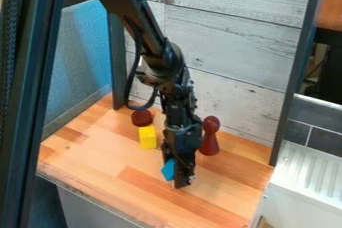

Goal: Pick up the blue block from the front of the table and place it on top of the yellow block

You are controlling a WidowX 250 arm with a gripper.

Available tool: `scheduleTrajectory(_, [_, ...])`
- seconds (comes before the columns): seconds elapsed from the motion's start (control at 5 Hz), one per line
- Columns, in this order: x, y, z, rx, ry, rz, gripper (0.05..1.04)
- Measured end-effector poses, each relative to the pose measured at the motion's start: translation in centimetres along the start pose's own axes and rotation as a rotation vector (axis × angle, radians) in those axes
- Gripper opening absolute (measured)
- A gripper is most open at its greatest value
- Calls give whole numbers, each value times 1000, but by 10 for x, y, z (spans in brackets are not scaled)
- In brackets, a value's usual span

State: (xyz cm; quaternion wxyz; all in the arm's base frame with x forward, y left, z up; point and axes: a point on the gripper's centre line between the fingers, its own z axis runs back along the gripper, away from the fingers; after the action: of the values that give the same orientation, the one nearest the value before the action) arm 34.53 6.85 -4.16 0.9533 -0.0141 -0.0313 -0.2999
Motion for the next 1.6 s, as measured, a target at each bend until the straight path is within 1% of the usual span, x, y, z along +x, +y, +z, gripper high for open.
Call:
scheduleTrajectory(0.2, [1, 26, 22, -48, -48, 119, 608])
scheduleTrajectory(0.4, [1, 50, 42, -53, -93, 215, 608])
scheduleTrajectory(0.6, [0, 76, 61, -10, -116, 285, 608])
scheduleTrajectory(0.8, [-6, 92, 55, 46, -76, 336, 608])
scheduleTrajectory(1.0, [-10, 104, 45, 88, -38, 346, 608])
scheduleTrajectory(1.2, [-14, 104, 33, 87, -16, 343, 608])
scheduleTrajectory(1.4, [-15, 105, 32, 91, -8, 337, 608])
scheduleTrajectory(1.6, [-13, 103, 31, 89, -15, 332, 608])
